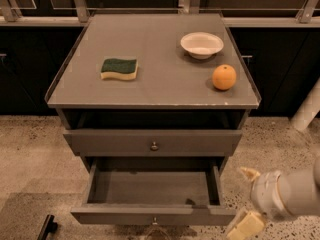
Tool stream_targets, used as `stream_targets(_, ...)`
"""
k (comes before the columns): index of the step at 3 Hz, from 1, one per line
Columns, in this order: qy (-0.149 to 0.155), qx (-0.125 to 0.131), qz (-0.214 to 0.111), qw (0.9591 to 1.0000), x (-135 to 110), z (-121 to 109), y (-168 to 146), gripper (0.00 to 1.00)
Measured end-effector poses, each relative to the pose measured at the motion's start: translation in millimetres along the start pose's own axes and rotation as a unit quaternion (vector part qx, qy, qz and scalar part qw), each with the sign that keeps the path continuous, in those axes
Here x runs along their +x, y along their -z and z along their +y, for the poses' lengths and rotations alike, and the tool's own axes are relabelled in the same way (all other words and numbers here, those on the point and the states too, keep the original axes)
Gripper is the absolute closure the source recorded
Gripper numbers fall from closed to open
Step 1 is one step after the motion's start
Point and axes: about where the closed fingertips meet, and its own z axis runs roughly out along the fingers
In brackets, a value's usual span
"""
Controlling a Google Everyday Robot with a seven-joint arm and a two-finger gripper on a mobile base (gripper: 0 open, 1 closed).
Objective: Close middle drawer
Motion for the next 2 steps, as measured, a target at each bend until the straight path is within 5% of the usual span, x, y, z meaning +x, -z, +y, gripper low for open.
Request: stream_targets(2, -0.013, 0.013, -0.005, 0.9998, 11.8, -7.2, -17.7, 0.42)
